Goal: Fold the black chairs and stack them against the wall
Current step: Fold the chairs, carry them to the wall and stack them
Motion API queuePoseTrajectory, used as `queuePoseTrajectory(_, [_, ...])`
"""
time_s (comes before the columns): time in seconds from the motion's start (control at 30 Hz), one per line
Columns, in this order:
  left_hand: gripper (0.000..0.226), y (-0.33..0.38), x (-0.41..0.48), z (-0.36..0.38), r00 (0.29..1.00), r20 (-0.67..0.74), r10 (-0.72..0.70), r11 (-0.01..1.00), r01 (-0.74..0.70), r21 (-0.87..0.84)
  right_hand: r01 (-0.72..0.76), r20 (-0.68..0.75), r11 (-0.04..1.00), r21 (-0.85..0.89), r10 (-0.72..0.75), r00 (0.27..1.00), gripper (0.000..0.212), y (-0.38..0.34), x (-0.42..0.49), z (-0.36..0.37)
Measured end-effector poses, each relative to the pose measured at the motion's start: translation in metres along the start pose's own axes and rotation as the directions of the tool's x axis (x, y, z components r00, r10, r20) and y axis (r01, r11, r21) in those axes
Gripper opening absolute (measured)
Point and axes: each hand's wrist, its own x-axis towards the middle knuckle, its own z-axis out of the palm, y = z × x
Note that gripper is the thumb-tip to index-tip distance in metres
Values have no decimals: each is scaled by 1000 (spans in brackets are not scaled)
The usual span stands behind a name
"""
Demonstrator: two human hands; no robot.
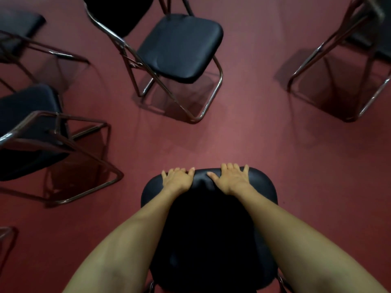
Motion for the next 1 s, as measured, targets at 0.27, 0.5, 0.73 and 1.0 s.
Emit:
queuePoseTrajectory(0.27, [62,-29,-119,26,992,-95,87,996,-90,-26,-9,-91,1000,-24,7,996,76,-8,-123,23])
queuePoseTrajectory(0.5, [62,-53,-208,49,988,-141,54,997,-62,-49,55,-74,998,-7,-56,996,71,-14,-212,35])
queuePoseTrajectory(0.73, [60,-77,-261,57,991,-132,14,994,-28,-106,84,-58,994,-71,-88,994,70,-32,-262,38])
queuePoseTrajectory(1.0, [57,-70,-306,72,987,-157,40,992,-58,-113,99,-54,988,-117,-106,993,74,-17,-300,47])
